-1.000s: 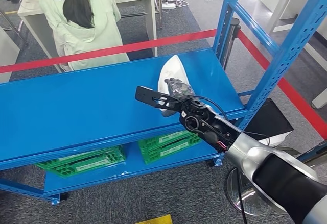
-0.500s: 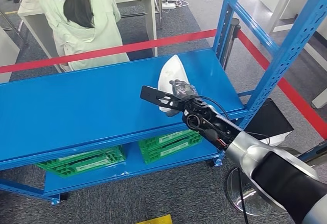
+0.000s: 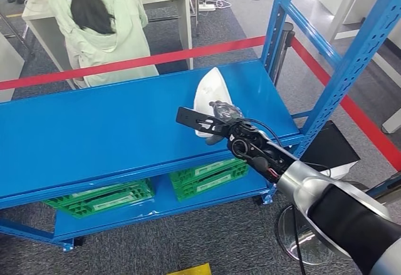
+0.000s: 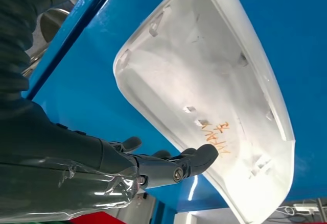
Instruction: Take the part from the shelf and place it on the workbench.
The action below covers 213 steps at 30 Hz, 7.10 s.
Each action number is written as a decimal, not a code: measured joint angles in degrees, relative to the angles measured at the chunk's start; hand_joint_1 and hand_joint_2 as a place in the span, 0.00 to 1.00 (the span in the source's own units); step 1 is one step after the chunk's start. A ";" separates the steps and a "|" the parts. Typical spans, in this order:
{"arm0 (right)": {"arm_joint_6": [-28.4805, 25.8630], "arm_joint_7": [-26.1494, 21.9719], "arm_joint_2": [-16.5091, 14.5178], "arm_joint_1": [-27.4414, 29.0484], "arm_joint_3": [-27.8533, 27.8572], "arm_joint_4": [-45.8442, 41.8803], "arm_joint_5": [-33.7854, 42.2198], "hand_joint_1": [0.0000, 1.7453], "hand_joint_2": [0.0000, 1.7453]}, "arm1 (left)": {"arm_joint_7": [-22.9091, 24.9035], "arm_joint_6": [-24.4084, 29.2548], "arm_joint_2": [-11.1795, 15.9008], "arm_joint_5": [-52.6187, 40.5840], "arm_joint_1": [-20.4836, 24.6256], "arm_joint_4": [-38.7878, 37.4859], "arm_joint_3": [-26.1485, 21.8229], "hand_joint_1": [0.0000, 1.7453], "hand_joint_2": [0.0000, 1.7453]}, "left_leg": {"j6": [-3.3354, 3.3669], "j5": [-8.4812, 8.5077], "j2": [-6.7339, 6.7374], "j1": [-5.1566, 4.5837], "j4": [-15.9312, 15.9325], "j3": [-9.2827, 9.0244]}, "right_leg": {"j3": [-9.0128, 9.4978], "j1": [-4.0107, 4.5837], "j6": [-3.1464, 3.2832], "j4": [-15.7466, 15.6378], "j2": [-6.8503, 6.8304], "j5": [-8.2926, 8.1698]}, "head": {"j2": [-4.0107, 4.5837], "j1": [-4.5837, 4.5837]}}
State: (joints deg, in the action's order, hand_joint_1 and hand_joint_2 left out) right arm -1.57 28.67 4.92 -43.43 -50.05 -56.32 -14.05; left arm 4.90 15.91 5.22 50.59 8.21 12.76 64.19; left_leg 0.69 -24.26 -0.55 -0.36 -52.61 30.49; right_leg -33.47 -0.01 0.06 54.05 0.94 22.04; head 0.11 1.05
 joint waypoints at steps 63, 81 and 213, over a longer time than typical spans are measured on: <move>1.42 -19.24 -3.72 -4.67 -4.60 18.29 0.72 0.00 1.00 | -0.22 -1.51 0.00 -0.05 0.96 0.00 0.12 0.00 0.00 | 0.00 0.00 -0.03 0.00 0.00 -0.07 | 0.12 -0.01 -0.03 -0.02 -0.05 -0.03 | 0.00 0.01; 1.40 -20.66 -4.28 -4.71 -4.98 19.61 0.72 0.00 1.00 | -0.58 -1.49 0.00 0.23 0.92 0.00 0.12 0.00 0.00 | 0.00 0.00 -0.03 0.00 0.00 -0.07 | 0.12 -0.01 -0.03 -0.02 -0.06 -0.03 | 0.00 0.01; 11.22 -54.88 -4.71 10.89 4.16 -33.34 55.18 1.00 1.00 | -4.22 -0.67 0.52 4.14 0.51 0.00 0.12 0.00 1.00 | -0.08 -0.09 -0.03 0.00 0.04 -0.12 | 0.18 0.01 -0.02 -0.07 -0.05 0.06 | 0.00 0.00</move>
State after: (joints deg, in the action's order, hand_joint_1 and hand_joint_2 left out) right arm 9.64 -26.22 0.21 -32.54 -45.89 -89.66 41.12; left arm 0.68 15.25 5.75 54.72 8.72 12.76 64.30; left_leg 0.61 -24.35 -0.58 -0.36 -52.57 30.38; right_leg -33.29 0.00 0.04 53.97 0.90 22.09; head 0.11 1.05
